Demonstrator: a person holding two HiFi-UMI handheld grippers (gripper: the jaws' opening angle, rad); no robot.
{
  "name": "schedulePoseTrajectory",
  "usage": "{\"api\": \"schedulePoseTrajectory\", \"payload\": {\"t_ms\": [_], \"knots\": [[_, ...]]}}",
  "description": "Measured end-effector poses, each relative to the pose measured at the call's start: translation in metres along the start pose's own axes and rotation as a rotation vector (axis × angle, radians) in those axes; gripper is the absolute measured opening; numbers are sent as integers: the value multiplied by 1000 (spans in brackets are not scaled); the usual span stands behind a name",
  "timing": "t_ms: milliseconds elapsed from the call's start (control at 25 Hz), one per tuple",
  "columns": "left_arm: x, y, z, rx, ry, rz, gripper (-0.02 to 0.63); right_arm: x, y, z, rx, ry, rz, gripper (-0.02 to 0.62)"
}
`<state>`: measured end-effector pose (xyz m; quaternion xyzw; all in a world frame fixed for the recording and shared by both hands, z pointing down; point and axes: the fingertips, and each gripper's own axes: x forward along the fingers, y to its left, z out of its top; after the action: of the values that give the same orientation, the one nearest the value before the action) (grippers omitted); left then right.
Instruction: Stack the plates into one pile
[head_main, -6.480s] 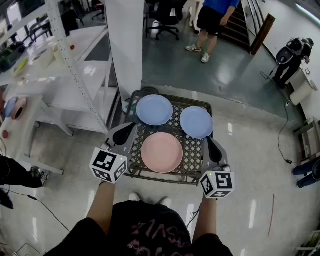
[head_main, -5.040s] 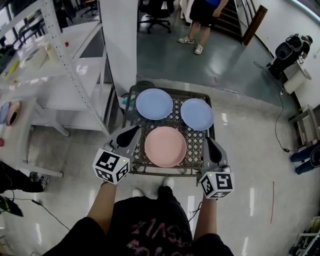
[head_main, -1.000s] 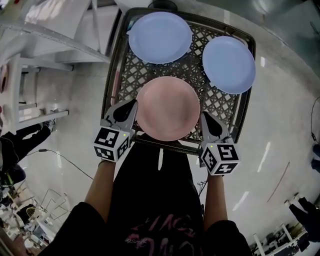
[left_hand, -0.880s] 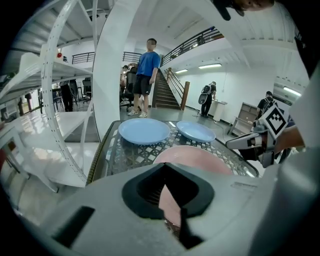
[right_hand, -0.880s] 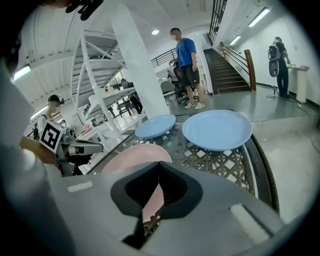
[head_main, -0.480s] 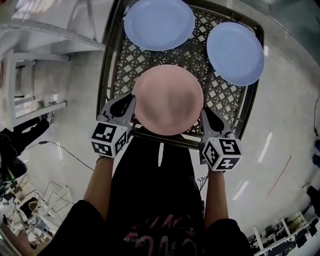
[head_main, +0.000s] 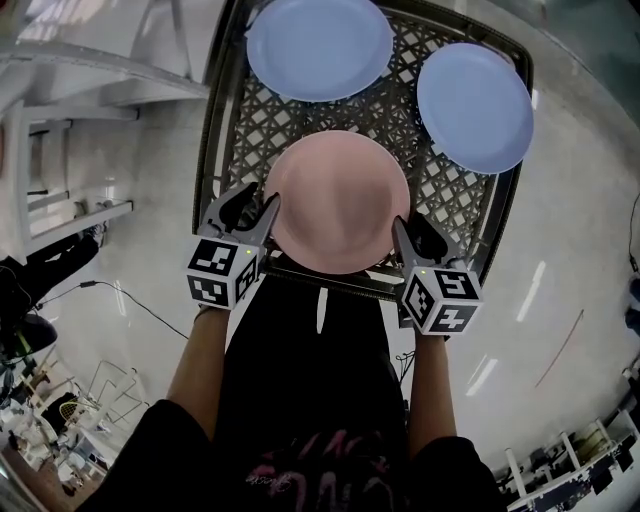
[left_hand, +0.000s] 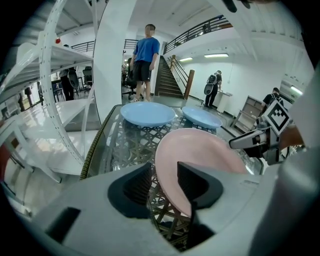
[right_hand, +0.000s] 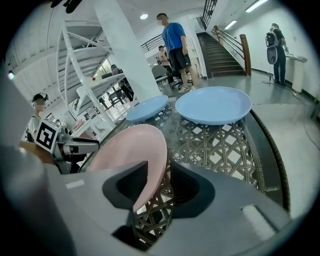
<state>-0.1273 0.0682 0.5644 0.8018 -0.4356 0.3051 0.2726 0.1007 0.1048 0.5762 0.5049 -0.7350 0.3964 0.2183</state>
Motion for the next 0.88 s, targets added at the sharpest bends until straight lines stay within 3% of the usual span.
{"api": "schedulePoseTrajectory", "payload": {"t_ms": [480, 880], "knots": [[15, 5, -14, -48, 52, -19, 184, 14, 0, -6, 13, 55, -20, 167], [24, 1, -21, -9, 90, -30, 129, 25, 1, -8, 16, 74, -33, 149]]}}
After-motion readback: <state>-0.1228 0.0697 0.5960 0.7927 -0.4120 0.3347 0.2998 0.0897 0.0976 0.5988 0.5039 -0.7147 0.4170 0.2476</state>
